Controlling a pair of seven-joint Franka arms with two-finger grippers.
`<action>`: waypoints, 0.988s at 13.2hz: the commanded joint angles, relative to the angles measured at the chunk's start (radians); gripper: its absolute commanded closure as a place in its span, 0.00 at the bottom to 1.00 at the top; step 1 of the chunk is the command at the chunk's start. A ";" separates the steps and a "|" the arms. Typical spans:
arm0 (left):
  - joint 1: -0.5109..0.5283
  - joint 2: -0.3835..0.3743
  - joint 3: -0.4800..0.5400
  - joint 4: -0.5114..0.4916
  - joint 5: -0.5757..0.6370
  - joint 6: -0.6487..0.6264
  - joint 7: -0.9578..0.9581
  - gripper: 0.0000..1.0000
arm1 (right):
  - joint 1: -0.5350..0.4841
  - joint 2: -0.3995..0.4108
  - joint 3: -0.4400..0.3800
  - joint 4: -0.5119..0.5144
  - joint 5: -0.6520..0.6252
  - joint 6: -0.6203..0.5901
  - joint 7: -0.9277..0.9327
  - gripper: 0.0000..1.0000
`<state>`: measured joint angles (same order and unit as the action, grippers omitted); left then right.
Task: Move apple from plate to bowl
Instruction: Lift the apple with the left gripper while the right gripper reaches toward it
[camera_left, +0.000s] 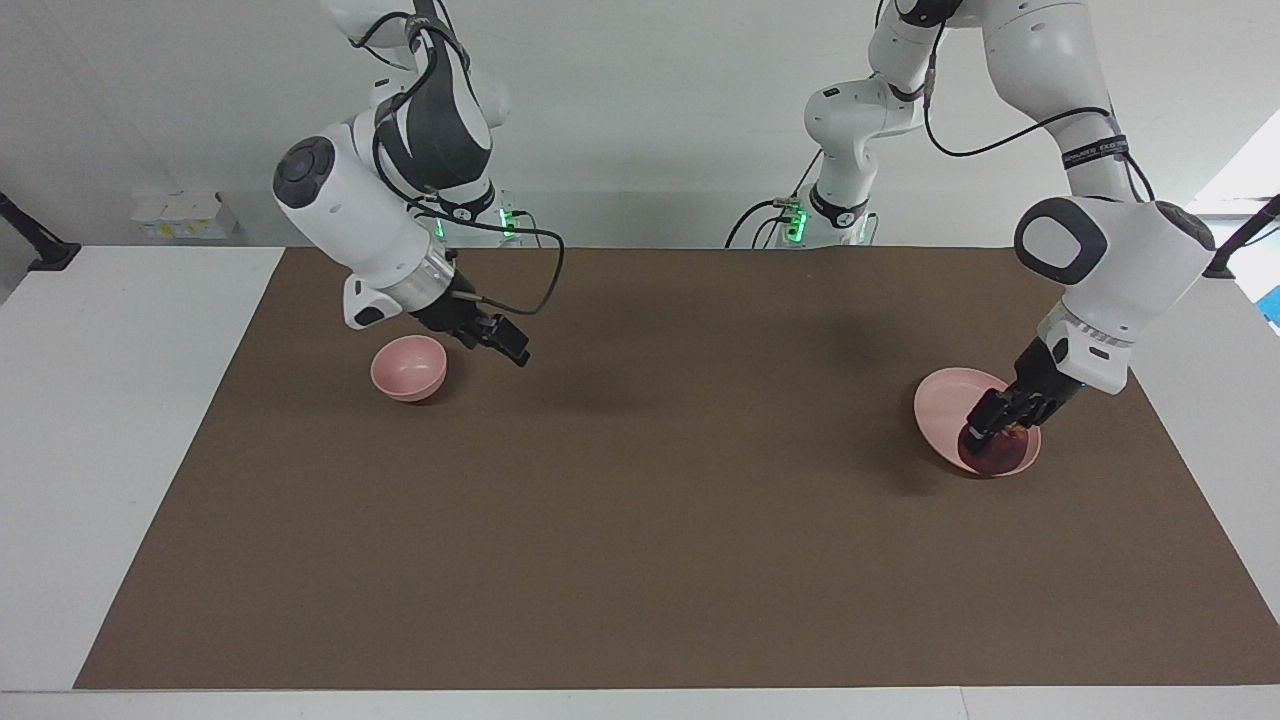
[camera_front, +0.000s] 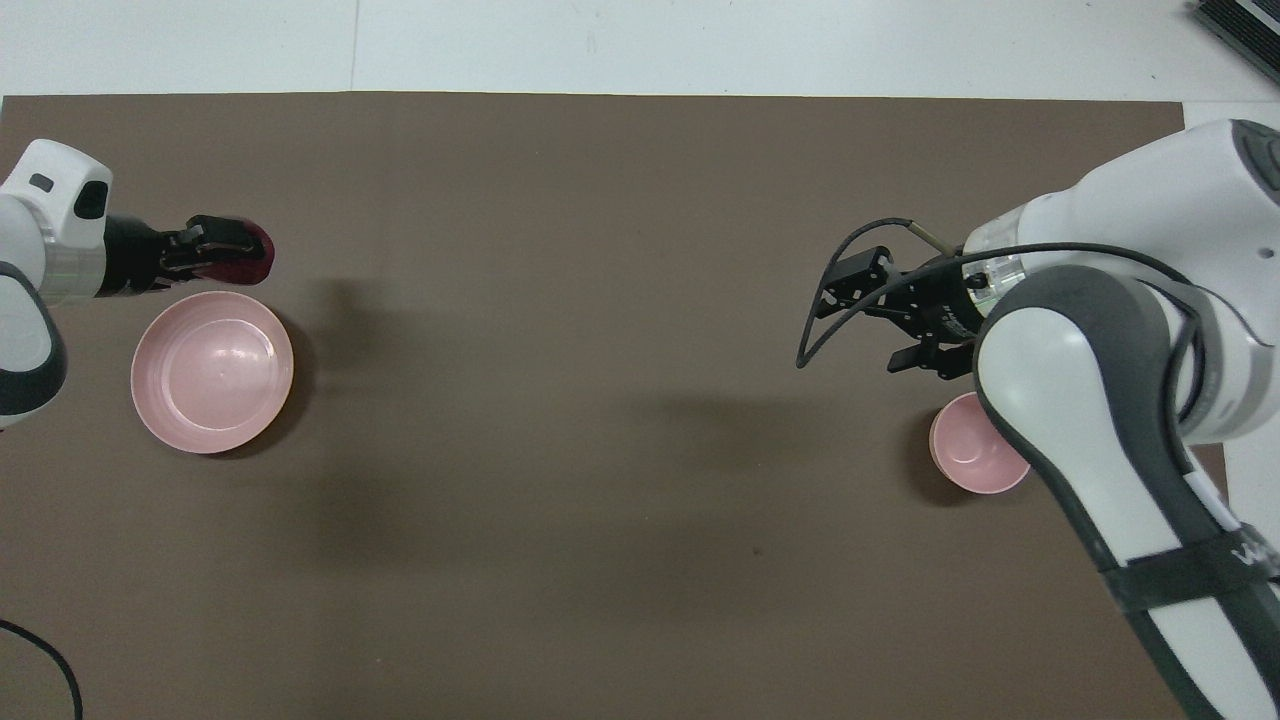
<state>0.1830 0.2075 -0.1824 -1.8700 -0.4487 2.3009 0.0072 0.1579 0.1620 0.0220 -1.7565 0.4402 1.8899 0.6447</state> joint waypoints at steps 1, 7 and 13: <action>-0.005 -0.040 -0.050 -0.003 -0.106 -0.015 -0.045 1.00 | 0.026 0.027 -0.001 0.002 0.150 0.052 0.126 0.00; -0.005 -0.105 -0.178 -0.023 -0.299 -0.052 -0.113 1.00 | 0.123 0.090 -0.001 0.035 0.385 0.195 0.445 0.00; -0.016 -0.151 -0.256 -0.054 -0.490 -0.227 -0.112 1.00 | 0.152 0.114 0.001 0.081 0.430 0.248 0.676 0.00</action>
<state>0.1745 0.0946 -0.4261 -1.8920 -0.8724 2.0951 -0.0987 0.3102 0.2445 0.0218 -1.7143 0.8473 2.1100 1.2676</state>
